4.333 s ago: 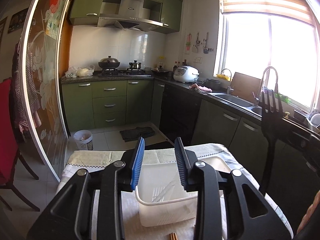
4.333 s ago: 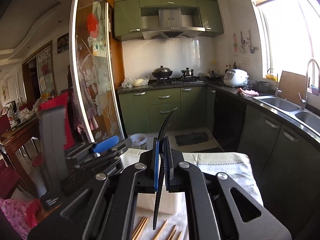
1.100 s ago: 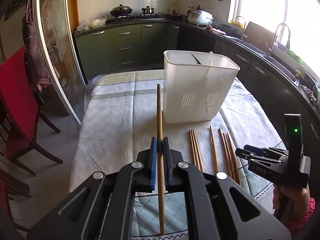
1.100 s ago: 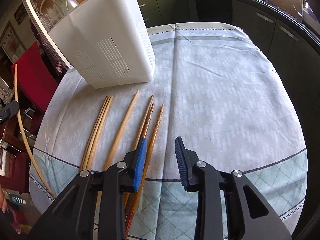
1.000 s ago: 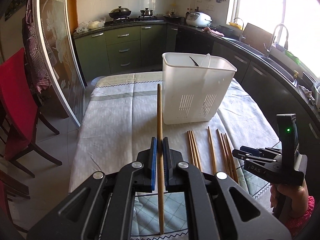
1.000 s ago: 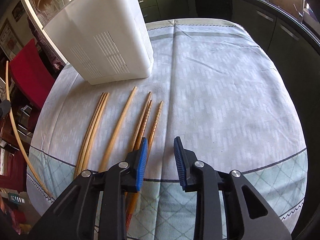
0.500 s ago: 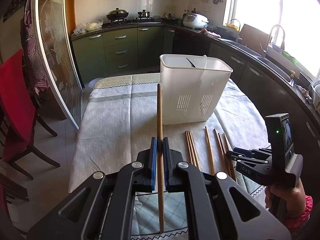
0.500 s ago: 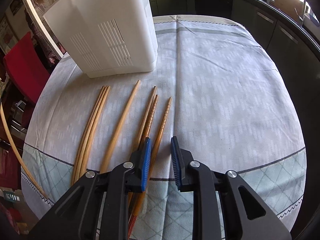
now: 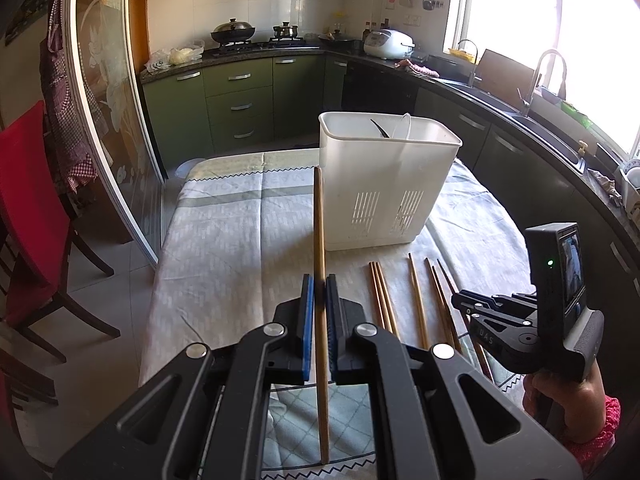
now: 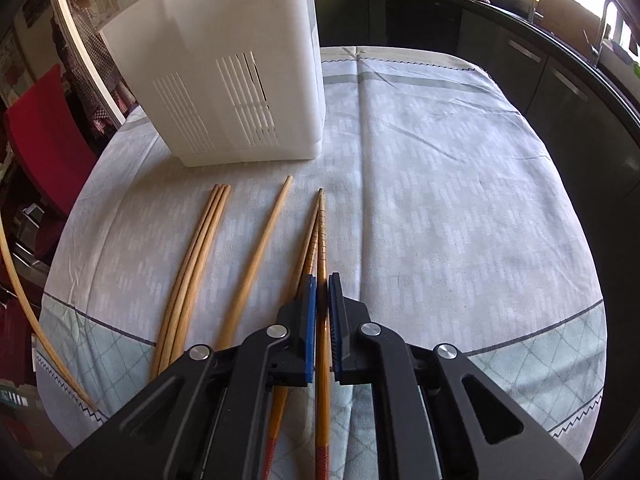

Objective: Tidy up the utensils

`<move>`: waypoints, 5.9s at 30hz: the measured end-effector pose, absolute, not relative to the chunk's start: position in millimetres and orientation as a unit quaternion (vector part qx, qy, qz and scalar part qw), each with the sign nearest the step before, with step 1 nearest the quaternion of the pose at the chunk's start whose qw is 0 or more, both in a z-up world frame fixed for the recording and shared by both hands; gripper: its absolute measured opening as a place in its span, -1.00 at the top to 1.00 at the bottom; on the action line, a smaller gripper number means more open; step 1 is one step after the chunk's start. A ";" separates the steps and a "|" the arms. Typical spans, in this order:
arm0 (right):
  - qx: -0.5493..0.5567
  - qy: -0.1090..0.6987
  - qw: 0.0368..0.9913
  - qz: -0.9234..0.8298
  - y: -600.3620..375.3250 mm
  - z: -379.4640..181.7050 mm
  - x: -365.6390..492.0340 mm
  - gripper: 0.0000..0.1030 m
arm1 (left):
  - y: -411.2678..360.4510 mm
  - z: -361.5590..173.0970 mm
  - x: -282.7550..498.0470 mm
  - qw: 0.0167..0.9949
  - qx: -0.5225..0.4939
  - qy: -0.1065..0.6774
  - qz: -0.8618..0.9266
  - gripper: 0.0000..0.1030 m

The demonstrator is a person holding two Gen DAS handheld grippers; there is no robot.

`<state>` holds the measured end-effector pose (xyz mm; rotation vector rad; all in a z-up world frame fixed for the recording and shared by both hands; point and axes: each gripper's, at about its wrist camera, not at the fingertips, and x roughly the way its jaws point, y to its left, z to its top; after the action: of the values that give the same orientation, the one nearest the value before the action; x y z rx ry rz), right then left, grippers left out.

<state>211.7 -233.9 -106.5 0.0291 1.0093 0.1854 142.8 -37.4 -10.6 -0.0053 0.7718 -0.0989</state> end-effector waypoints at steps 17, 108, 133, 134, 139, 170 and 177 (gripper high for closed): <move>0.041 0.323 0.935 0.137 -259.1 -0.4 119.3 0.86 | -33.1 2.2 130.6 0.931 -0.004 0.361 -0.049 0.89; 0.025 0.254 0.957 0.139 -285.7 81.9 158.3 0.97 | -54.9 100.3 236.2 0.943 0.008 0.327 -0.065 0.73; 0.000 0.569 0.823 0.008 -294.7 -110.0 322.1 0.77 | -34.5 72.8 218.8 0.931 -0.012 0.350 -0.100 0.73; 0.003 0.568 0.823 0.007 -295.6 -110.4 323.3 0.80 | -33.8 71.3 218.0 0.931 -0.012 0.352 -0.101 0.72; 0.031 0.551 0.834 0.016 -298.9 -106.8 323.0 0.86 | -33.5 56.6 211.8 0.923 -0.011 0.369 -0.105 0.62; 0.012 0.233 0.963 0.136 -212.7 199.6 268.5 0.86 | 2.5 -9.0 197.1 0.887 -0.041 0.449 -0.100 0.62; 0.008 0.257 0.957 0.131 -202.9 171.3 286.1 0.86 | 1.3 -18.0 196.1 0.882 -0.042 0.459 -0.103 0.62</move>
<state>286.1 -202.9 171.3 0.0153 0.5224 0.2662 196.1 1.3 -18.0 -0.0879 0.9553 -0.2143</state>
